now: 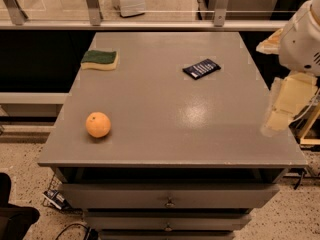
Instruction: Pick orange
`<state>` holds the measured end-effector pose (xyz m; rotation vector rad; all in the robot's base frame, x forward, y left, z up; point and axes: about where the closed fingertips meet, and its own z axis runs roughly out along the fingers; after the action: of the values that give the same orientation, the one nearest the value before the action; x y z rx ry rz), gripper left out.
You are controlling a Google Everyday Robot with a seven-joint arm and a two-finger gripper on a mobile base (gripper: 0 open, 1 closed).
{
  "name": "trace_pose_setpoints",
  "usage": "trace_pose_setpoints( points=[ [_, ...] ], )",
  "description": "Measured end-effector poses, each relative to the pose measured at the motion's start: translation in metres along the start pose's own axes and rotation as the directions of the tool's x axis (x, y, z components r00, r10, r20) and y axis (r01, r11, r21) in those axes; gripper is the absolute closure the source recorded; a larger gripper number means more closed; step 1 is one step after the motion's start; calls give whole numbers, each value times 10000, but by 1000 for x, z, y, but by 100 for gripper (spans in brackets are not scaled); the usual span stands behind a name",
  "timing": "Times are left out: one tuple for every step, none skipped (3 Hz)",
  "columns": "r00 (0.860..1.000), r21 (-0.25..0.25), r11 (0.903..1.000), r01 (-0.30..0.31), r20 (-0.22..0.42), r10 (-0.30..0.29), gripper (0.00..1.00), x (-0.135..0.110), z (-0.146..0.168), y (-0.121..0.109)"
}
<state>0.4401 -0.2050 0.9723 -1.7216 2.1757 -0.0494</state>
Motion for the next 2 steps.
trace_pose_setpoints(
  points=[
    [9785,-265,9988,411,2034,-348,0,-28,43,10],
    [9211,-553,9971,523,3885,-267,0,-59,81,19]
  ],
)
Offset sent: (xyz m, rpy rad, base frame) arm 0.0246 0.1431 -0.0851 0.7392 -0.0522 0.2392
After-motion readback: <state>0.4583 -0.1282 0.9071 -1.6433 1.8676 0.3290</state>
